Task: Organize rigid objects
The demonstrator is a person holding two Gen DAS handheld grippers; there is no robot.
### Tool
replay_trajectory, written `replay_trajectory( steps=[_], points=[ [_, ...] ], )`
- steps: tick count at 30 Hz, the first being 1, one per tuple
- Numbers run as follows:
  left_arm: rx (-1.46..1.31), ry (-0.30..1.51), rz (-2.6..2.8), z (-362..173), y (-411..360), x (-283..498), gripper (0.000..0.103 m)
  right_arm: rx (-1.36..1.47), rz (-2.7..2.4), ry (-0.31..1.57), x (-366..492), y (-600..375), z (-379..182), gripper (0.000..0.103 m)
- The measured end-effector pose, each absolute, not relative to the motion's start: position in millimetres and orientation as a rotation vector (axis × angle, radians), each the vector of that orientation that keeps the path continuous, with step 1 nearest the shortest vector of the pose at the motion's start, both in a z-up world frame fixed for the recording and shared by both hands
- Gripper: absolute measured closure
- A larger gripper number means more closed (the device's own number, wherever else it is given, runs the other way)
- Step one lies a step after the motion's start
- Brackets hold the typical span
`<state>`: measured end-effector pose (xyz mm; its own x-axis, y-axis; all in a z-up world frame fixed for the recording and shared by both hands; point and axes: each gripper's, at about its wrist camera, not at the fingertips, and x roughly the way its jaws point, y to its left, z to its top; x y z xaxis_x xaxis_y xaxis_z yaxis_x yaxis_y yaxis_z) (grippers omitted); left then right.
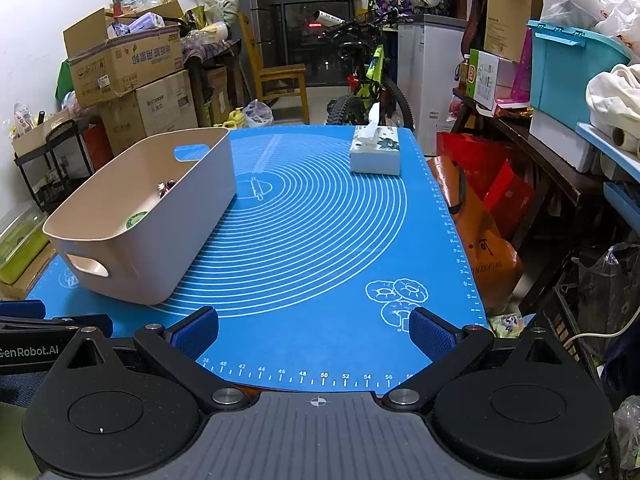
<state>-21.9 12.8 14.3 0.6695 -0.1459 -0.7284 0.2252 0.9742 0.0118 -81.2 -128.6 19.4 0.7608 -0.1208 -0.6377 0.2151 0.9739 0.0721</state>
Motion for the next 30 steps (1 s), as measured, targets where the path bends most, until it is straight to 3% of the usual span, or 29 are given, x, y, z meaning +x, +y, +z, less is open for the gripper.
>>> replay_trajectory(
  steps=[30],
  points=[
    [0.104, 0.816, -0.213, 14.3, 11.9, -21.4, 0.02, 0.149, -0.185, 0.688, -82.5, -129.2, 17.4, 0.003]
  ],
)
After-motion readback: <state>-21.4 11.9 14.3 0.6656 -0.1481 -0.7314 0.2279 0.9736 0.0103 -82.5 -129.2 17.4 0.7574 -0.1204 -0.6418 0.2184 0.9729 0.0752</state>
